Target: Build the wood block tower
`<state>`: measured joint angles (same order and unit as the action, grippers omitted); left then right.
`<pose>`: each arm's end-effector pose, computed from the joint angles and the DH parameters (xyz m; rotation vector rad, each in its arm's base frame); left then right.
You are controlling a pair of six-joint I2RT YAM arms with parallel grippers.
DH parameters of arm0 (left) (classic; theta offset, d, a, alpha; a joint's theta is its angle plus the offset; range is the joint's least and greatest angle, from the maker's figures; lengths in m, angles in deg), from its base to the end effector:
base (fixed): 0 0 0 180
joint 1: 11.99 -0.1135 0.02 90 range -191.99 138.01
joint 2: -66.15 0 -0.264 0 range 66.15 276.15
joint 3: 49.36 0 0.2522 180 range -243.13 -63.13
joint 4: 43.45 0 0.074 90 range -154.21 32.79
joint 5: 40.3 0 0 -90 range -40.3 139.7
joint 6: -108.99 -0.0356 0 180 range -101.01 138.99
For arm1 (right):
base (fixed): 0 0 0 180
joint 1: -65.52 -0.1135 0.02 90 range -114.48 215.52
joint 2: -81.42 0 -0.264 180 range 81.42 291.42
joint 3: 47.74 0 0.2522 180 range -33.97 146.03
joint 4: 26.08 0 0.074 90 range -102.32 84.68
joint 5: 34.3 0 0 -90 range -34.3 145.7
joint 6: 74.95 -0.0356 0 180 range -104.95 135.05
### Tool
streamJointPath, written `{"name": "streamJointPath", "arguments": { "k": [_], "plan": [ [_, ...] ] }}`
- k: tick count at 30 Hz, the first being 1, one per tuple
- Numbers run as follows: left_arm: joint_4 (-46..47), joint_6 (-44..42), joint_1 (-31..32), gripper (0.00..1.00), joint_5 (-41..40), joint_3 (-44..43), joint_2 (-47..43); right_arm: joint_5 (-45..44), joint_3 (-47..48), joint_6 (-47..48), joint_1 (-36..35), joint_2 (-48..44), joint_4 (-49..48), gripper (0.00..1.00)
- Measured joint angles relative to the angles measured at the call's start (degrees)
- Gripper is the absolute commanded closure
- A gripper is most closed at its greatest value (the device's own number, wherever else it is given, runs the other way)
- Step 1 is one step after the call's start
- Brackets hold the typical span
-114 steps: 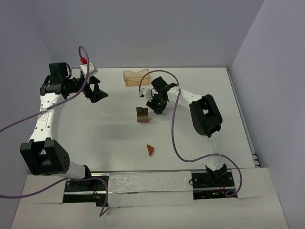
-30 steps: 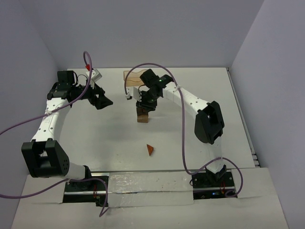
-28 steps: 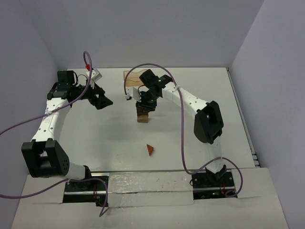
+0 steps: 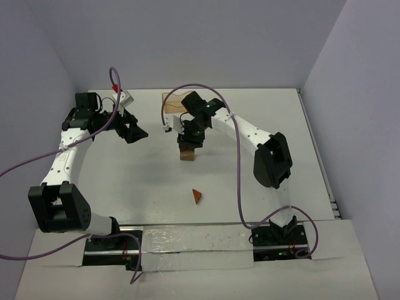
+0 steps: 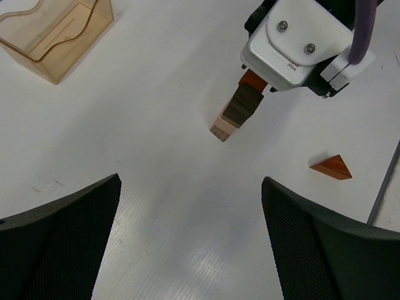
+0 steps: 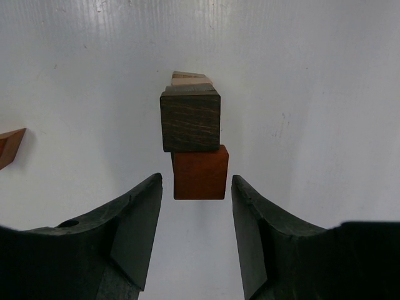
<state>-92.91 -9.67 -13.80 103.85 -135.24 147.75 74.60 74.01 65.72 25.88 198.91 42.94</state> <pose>0.3006 -0.0194 0.3262 0.8947 1.8902 -0.7875 0.3309 0.2891 0.2690 -1.9474 1.7977 0.3818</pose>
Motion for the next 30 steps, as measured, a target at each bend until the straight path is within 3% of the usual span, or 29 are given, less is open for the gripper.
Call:
{"name": "streamJointPath", "arguments": {
  "k": [16,20,25,30],
  "plan": [
    [1.28,0.96,0.00,0.01,-1.22,0.96,-0.02,0.74,0.28,-3.20,-0.23,-3.27,0.05,0.30],
    [1.44,0.49,0.00,0.01,-1.20,1.31,-0.50,1.72,-0.10,-5.26,0.47,-9.69,-0.56,0.26],
    [-0.66,-4.65,1.31,0.01,-1.33,2.84,-3.81,4.39,-7.55,-9.45,3.29,-22.71,-4.91,0.15],
    [-8.50,-15.88,10.54,0.01,-2.44,2.13,-4.88,10.46,-18.29,-16.45,10.92,-33.30,-9.68,0.13]
  ]
}}
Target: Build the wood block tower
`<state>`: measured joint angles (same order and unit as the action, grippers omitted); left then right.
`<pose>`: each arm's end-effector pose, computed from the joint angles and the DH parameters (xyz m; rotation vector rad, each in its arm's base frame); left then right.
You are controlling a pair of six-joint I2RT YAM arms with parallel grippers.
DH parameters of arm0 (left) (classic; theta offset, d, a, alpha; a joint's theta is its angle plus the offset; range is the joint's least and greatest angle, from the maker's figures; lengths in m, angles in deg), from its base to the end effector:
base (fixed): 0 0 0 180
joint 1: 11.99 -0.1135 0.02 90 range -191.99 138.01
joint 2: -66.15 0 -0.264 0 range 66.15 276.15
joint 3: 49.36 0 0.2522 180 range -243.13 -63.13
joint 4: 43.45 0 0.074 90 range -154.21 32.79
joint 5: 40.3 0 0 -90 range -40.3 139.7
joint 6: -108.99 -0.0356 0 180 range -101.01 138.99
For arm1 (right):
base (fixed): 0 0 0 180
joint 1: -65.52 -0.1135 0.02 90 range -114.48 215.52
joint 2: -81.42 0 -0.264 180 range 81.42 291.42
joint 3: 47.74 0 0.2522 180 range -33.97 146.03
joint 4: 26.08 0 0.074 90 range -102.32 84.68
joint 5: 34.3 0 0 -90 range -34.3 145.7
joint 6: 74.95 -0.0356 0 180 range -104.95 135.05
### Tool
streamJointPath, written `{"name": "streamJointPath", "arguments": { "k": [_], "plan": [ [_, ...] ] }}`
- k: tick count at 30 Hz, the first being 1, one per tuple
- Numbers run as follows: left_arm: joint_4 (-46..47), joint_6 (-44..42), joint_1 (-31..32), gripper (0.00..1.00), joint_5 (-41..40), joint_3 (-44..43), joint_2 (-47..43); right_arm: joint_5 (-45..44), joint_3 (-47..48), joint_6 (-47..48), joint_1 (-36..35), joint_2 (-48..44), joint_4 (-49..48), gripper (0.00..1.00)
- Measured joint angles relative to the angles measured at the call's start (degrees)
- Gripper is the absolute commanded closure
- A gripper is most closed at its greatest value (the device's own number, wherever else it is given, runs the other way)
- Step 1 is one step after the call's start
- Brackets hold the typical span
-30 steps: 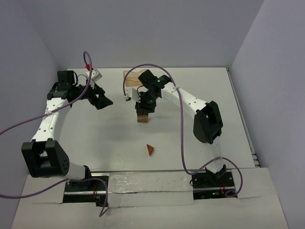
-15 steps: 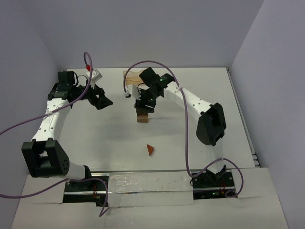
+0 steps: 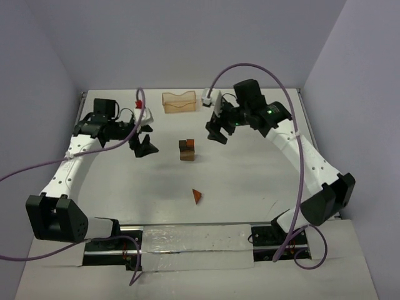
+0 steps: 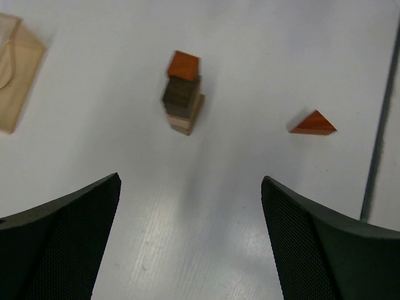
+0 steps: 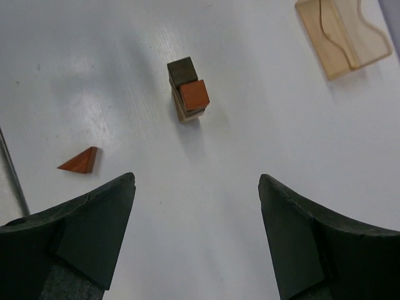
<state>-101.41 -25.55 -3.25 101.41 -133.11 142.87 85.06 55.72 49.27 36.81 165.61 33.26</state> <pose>0.2628 -0.0687 0.3267 1.2842 1.7421 -0.7510 0.2650 0.1651 0.3918 -1.3768 1.7359 0.5263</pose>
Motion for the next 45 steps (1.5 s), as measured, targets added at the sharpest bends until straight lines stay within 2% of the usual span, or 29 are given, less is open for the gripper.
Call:
{"name": "streamJointPath", "arguments": {
  "k": [5,8,19,25,32,45],
  "plan": [
    [-2.26,-8.62,15.77,0.03,-5.14,3.50,-3.29,5.76,-12.85,-7.62,10.60,-4.93,-4.41,0.12],
    [-2.91,-11.80,26.44,0.08,-6.90,4.30,-2.12,8.84,-17.58,-10.80,14.33,-5.87,-5.01,0.12],
    [-0.54,-20.26,45.21,0.13,-15.61,6.49,11.84,21.51,-23.83,-17.21,26.96,-8.47,-7.00,0.11],
    [3.33,-24.96,46.66,0.19,-19.61,7.65,16.80,25.57,-25.34,-17.54,30.15,-8.47,-6.86,0.11],
    [6.63,-28.52,47.42,0.21,-24.30,9.13,19.64,28.05,-26.88,-17.73,31.56,-8.29,-6.64,0.10],
    [8.46,-30.83,47.44,0.29,-25.34,9.11,22.57,30.53,-27.13,-18.09,31.59,-8.28,-6.58,0.09]
  ]
}}
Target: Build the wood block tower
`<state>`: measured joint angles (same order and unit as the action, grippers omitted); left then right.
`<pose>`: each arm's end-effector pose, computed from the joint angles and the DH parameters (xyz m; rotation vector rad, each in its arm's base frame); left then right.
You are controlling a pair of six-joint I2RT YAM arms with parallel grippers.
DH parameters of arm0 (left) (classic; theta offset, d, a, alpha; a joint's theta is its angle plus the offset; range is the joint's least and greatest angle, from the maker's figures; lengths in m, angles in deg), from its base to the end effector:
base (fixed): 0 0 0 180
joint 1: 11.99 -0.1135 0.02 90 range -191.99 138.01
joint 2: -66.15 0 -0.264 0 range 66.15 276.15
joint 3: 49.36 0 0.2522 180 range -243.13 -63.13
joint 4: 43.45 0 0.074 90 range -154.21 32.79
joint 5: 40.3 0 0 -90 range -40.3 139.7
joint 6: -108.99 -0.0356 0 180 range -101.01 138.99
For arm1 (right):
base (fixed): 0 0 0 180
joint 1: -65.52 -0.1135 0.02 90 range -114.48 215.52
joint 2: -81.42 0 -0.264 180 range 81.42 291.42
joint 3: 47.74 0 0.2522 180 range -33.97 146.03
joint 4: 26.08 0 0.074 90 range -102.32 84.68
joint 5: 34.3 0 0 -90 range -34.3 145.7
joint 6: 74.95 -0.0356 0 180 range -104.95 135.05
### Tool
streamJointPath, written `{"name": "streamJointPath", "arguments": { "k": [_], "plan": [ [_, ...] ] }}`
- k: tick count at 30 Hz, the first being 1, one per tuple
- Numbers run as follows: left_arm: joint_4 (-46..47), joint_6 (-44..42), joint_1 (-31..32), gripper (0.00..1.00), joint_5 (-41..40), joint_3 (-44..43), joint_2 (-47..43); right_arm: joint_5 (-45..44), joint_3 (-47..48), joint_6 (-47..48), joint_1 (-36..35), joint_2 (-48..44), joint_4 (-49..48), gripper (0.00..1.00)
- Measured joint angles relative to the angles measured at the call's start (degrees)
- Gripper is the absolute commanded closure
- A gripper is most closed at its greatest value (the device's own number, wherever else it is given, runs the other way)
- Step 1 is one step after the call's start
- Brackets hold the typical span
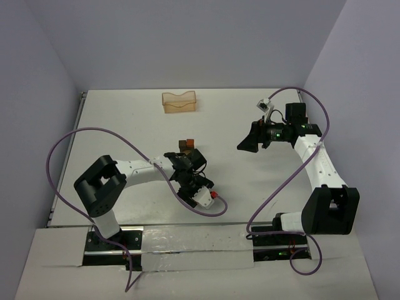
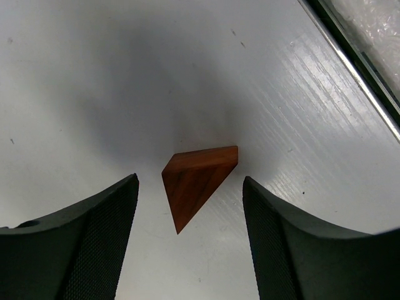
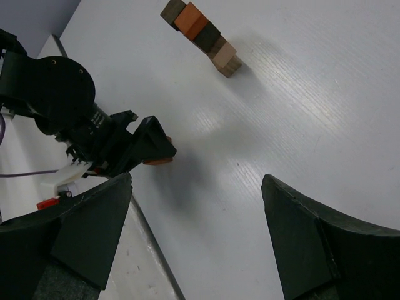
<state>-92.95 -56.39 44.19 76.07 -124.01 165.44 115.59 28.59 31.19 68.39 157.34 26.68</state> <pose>0.1654 -0.2753 0.1670 2.5353 1.0424 -0.5692 0.2653 0.0175 0.2986 -0.6587 2.0583 1.0855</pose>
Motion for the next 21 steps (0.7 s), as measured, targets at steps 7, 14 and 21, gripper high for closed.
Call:
{"name": "streamJointPath", "arguments": {
  "k": [7,14,21],
  "plan": [
    [0.88,-0.39,0.53,0.40,-0.74,0.32,0.21,1.22,0.00,0.00,0.02,0.17,0.00,0.08],
    [2.48,-0.08,0.76,0.50,-1.71,1.22,0.21,2.39,0.00,-0.30,0.02,0.75,-0.02,0.08],
    [4.45,2.56,1.63,0.60,-2.84,1.73,-0.05,3.79,-0.70,-2.40,0.02,1.31,-0.59,0.07]
  ]
}}
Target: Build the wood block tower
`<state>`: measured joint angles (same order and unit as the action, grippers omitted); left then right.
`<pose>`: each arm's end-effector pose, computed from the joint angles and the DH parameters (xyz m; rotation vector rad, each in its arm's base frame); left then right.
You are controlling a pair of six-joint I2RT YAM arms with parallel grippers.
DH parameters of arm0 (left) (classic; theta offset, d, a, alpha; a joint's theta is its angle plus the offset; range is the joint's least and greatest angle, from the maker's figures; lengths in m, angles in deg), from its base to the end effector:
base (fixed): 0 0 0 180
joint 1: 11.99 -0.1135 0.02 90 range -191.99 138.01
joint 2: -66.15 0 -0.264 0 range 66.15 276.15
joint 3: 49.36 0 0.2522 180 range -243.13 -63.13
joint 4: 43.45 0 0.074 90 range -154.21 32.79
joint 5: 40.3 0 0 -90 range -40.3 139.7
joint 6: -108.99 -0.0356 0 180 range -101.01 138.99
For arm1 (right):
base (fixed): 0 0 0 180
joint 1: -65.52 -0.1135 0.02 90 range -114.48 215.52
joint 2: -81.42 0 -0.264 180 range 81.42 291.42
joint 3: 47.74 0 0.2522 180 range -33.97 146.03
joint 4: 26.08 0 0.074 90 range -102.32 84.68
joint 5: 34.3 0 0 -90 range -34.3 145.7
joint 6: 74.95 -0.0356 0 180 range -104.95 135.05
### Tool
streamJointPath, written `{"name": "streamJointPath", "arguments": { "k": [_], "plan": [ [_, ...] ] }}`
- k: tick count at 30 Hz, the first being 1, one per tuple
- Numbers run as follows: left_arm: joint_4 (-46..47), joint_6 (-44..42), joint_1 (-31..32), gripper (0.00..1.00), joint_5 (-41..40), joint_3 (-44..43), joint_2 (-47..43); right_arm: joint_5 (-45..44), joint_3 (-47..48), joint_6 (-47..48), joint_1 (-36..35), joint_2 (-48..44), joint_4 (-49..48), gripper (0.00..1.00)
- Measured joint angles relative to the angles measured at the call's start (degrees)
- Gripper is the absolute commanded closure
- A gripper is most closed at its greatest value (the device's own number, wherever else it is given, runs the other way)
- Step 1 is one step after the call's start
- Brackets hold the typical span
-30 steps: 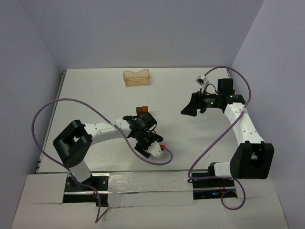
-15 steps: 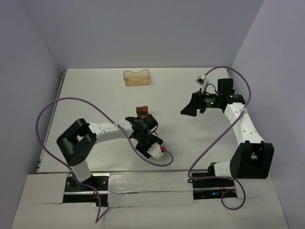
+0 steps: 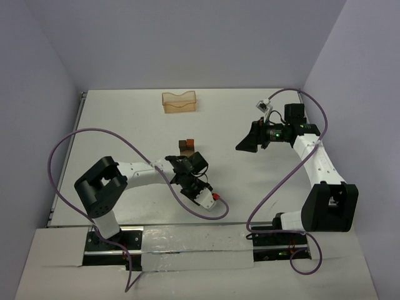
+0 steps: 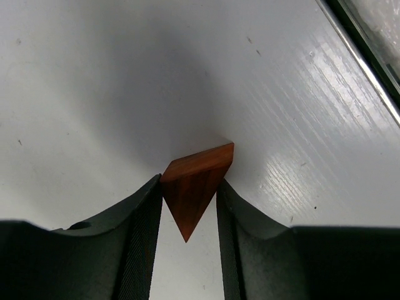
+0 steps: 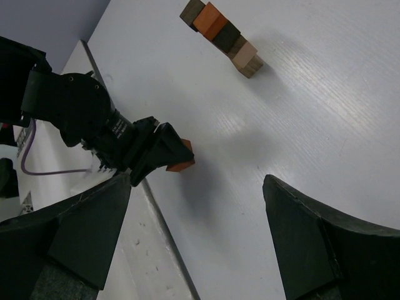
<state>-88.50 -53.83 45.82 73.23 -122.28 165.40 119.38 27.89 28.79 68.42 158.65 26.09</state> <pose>0.1598 -0.2805 0.1611 2.5149 1.0535 -0.5043 0.2681 0.0184 0.2915 -0.6254 2.0579 1.1954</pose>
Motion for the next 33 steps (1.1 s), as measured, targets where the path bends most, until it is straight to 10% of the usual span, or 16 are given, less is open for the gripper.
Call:
{"name": "streamJointPath", "arguments": {
  "k": [22,33],
  "plan": [
    [2.63,21.34,0.65,0.73,-9.35,-7.73,-12.55,12.18,-4.74,-2.20,0.00,0.23,-1.08,0.05],
    [2.85,29.04,0.65,0.74,-14.24,-10.33,-18.11,16.72,-7.43,-3.18,-2.87,-1.03,-2.15,0.20]
  ]
}}
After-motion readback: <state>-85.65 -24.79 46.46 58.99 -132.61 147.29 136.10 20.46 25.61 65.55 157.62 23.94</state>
